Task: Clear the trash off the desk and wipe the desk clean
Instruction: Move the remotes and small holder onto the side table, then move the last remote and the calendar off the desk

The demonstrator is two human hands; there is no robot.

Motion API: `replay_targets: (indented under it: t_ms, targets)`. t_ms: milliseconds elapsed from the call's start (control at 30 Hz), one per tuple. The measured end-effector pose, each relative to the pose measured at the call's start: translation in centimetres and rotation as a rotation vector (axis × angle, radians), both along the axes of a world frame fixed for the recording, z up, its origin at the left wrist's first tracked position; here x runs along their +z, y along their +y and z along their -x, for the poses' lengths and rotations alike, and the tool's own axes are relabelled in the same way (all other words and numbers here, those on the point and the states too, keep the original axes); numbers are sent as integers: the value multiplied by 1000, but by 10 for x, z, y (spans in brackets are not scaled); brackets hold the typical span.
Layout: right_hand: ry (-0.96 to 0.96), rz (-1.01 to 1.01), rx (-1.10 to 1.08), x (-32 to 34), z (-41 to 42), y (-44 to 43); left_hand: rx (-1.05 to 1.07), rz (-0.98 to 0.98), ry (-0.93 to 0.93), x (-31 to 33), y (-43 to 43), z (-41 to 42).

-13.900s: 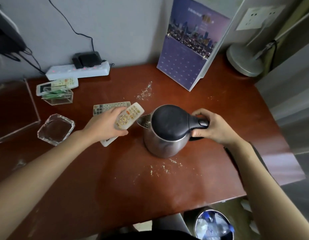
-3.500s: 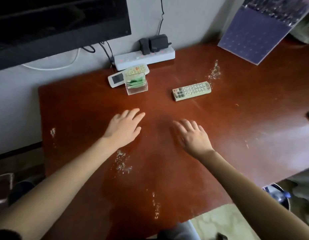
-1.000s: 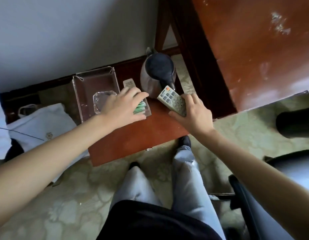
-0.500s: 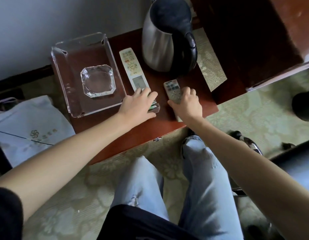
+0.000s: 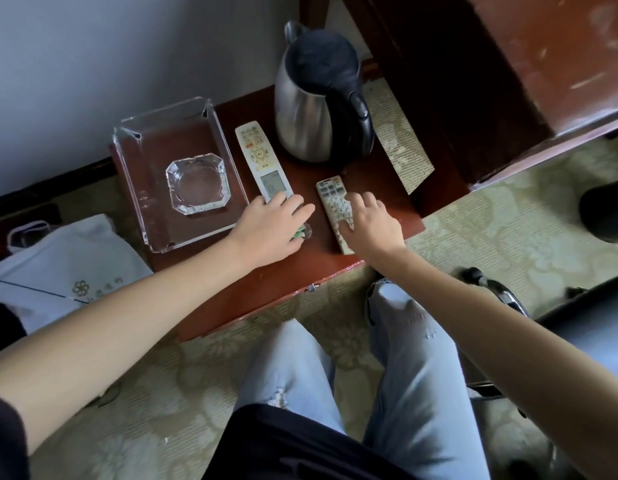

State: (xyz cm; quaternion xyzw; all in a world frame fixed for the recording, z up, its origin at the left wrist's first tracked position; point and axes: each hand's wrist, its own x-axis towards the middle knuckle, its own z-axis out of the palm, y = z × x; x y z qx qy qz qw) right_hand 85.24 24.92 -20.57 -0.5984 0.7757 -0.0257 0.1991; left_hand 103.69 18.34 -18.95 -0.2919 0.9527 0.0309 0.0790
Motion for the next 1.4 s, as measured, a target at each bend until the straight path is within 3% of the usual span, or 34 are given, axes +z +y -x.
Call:
replay_targets:
  t_ms: [133, 300, 567, 733, 933, 1400]
  targets:
    - [111, 166, 253, 48, 15, 5, -108, 17, 129, 53, -5, 10]
    - [73, 331, 375, 133, 54, -5, -170, 6, 261, 140, -27, 43]
    - [87, 485, 339, 226, 152, -42, -117, 34, 311, 232, -85, 126]
    - [175, 447, 373, 234, 243, -80, -56, 77, 199, 243, -122, 193]
    - [214, 265, 370, 232, 336, -122, 109, -15, 38, 239, -157, 282]
    - [293, 204, 268, 234, 477, -193, 177, -63, 54, 238, -233, 444]
